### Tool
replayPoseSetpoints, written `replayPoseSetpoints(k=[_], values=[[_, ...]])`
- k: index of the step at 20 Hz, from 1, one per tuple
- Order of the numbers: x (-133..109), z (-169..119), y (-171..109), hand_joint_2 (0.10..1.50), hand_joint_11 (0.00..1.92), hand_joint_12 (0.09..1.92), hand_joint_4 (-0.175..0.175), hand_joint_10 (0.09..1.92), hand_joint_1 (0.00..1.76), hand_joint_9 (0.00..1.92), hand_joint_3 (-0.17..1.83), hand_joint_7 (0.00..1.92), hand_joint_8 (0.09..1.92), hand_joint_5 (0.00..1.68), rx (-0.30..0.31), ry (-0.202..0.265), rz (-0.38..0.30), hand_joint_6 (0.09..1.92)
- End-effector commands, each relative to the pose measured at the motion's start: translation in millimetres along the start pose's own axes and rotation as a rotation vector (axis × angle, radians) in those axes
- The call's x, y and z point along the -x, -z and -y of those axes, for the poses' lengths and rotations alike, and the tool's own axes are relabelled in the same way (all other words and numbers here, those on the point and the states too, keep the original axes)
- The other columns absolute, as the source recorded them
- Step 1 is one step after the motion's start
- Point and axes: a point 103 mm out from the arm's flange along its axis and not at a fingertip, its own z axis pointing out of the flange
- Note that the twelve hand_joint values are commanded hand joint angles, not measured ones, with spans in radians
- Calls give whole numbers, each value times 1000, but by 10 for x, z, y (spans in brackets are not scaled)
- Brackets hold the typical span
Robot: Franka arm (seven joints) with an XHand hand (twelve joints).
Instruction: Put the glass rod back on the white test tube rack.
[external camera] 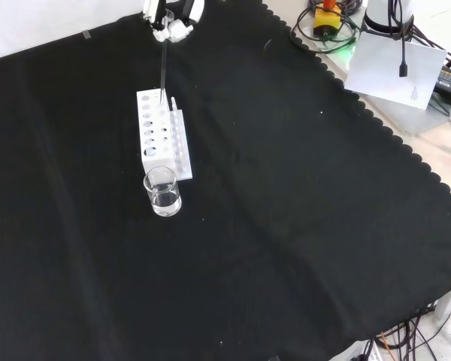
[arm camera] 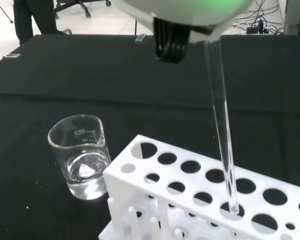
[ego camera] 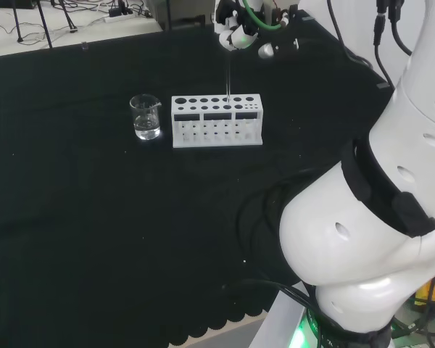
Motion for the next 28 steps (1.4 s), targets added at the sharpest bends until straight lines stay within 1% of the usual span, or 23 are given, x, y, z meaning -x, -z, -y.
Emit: replayPoseSetpoints(k=[1, 8, 13, 16, 20, 22, 28], values=[[9, -18, -103, 687, 1644, 907, -175, 1005, 1310, 1584, 750, 1114, 1283, 1152, -16, -5, -7, 632], [24, -54, -217, 685, 1645, 908, -175, 1005, 1310, 1585, 752, 1116, 1282, 1153, -27, -8, -17, 633], [47, -99, -402, 684, 1645, 908, -175, 1005, 1310, 1585, 753, 1116, 1281, 1153, -57, -9, -24, 633], [108, -144, -487, 684, 1645, 908, -175, 1005, 1310, 1585, 754, 1116, 1281, 1153, -62, -18, -38, 633], [183, -176, -522, 684, 1645, 909, -175, 1005, 1310, 1585, 754, 1116, 1282, 1153, -60, -36, -52, 633], [224, -205, -552, 684, 1645, 909, -175, 1005, 1310, 1585, 754, 1116, 1282, 1152, -72, -45, -59, 634], [265, -235, -643, 684, 1645, 910, -175, 1005, 1310, 1584, 754, 1117, 1280, 1151, -93, -42, -61, 636]])
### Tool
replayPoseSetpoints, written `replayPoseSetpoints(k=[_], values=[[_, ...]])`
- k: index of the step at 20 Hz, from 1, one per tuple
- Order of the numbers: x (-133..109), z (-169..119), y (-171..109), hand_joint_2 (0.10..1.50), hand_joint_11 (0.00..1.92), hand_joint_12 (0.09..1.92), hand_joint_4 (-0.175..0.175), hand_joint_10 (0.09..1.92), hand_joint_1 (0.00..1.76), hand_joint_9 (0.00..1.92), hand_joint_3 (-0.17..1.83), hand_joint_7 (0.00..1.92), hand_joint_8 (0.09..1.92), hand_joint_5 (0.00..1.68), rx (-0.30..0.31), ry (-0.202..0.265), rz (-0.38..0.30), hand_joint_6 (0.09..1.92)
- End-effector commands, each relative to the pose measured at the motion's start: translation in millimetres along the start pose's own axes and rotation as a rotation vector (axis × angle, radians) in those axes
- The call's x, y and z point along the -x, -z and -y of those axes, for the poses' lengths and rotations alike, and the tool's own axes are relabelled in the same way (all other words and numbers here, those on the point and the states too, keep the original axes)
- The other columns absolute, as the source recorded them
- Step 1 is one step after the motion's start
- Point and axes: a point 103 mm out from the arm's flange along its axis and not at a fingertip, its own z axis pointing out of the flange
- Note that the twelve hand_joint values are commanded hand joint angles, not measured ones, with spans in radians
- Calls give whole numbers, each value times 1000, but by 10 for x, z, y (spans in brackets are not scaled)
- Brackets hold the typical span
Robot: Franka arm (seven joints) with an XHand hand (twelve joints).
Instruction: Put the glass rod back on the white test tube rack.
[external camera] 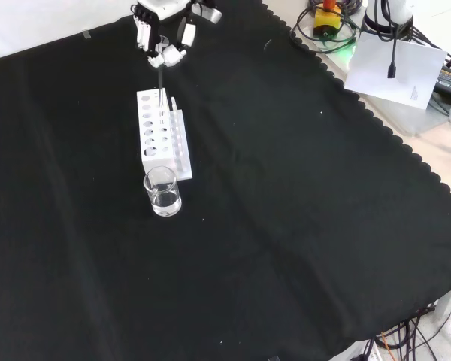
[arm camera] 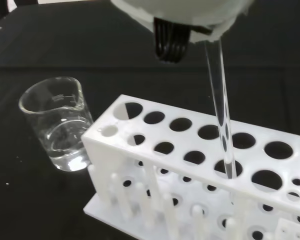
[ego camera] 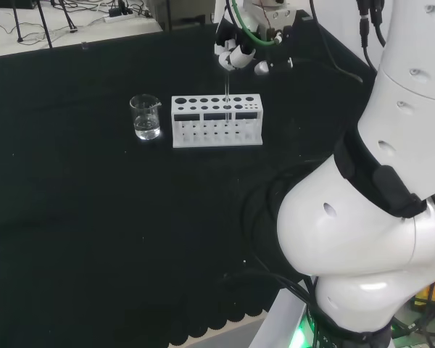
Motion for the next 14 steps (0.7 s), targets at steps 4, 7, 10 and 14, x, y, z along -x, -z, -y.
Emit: replayPoseSetpoints(k=[4, 7, 10, 14], values=[[65, -90, -124, 684, 1644, 910, -175, 1005, 1310, 1583, 754, 1118, 1279, 1151, -23, -3, -9, 637], [64, -91, -124, 684, 1645, 911, -175, 1006, 1310, 1582, 754, 1119, 1278, 1150, -20, -2, -12, 638], [58, -115, -124, 684, 1645, 911, -175, 1007, 1310, 1582, 754, 1119, 1277, 1149, -22, -4, -5, 640], [52, -169, -120, 683, 1645, 911, -175, 1008, 1310, 1582, 755, 1120, 1276, 1148, -36, -6, 4, 642]])
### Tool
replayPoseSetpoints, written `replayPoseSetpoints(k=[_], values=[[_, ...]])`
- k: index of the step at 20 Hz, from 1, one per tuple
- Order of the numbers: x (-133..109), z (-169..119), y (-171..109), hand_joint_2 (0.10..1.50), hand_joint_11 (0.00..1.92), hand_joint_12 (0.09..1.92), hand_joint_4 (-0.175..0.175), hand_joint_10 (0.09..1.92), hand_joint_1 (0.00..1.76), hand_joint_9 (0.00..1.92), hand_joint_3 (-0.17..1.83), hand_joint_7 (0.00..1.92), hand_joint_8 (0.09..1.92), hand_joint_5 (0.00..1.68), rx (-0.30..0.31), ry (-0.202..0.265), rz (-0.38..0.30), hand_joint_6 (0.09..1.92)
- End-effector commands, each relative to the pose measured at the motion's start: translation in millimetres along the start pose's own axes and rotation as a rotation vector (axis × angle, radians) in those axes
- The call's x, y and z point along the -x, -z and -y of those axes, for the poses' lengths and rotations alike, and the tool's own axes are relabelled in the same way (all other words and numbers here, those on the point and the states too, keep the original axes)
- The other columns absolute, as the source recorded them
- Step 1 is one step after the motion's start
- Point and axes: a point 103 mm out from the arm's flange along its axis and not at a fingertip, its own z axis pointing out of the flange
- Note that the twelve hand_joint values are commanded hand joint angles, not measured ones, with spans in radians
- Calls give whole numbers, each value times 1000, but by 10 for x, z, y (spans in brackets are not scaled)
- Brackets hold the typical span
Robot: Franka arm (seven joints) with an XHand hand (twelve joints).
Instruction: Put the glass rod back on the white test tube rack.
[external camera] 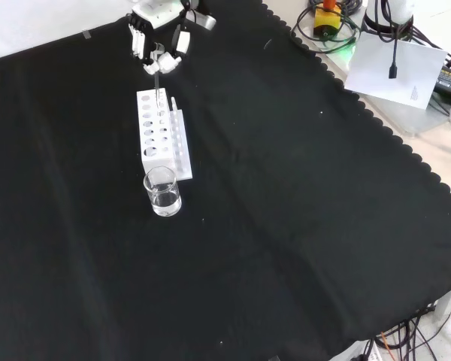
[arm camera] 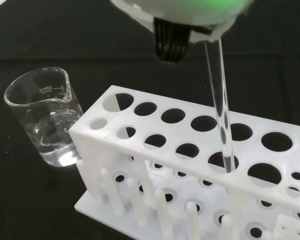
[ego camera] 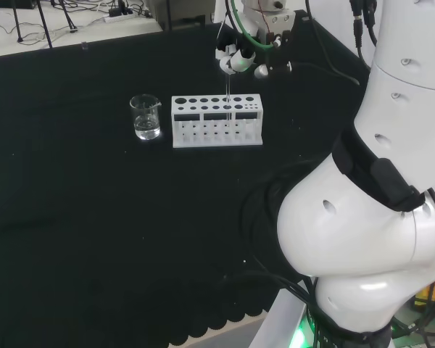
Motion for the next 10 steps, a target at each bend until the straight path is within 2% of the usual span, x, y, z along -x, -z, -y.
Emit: replayPoseSetpoints(k=[1, 10], values=[[-7, -67, 4, 683, 1645, 911, -175, 1008, 1310, 1581, 755, 1120, 1276, 1148, -17, -2, 11, 642], [98, -110, 21, 682, 1645, 912, -175, 1010, 1310, 1581, 757, 1122, 1274, 1146, -21, -17, 13, 646]])
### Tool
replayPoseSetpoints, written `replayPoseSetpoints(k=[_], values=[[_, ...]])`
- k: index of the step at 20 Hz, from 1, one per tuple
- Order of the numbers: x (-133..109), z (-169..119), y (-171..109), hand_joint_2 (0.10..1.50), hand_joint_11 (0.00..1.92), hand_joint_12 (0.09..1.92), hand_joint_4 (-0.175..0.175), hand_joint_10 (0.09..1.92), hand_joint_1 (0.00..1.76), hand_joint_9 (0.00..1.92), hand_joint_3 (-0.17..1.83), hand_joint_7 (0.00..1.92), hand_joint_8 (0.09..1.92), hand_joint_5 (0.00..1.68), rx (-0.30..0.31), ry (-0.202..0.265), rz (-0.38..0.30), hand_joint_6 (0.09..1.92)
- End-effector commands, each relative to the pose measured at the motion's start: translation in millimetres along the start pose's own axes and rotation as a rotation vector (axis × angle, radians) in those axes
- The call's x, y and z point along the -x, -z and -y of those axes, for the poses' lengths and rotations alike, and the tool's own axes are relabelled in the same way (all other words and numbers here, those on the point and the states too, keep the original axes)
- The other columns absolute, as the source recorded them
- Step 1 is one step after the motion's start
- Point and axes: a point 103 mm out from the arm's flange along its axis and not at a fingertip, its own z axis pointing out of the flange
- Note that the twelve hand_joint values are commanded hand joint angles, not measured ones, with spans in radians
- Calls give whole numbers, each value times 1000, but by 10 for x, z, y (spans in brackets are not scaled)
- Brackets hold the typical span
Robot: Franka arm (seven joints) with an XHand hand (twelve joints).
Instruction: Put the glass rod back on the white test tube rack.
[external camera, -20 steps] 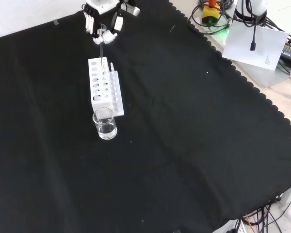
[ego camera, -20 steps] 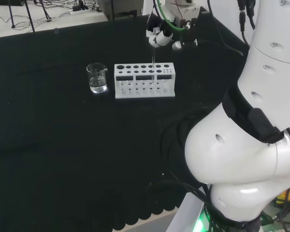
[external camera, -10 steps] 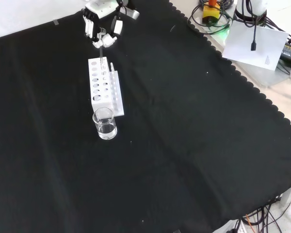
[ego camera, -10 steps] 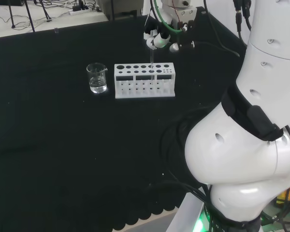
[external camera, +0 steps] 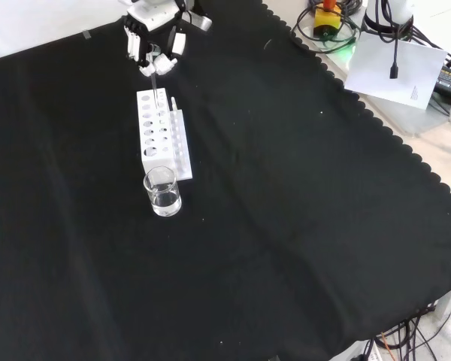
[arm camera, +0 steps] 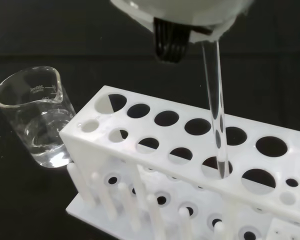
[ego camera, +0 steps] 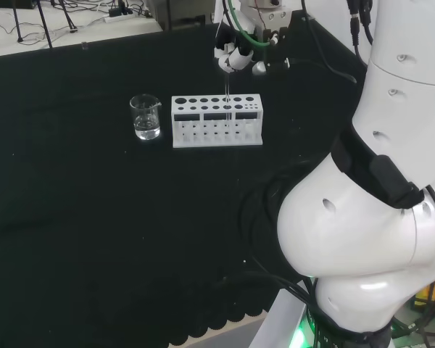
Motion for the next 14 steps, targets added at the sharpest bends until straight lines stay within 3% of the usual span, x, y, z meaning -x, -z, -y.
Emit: replayPoseSetpoints(k=[1, 14], values=[[67, -23, 6, 682, 1646, 912, -175, 1010, 1310, 1581, 757, 1122, 1273, 1146, -5, -10, 5, 647], [121, -67, -132, 684, 1653, 907, -175, 1011, 1308, 1589, 756, 1116, 1281, 1147, -37, -9, -19, 647]])
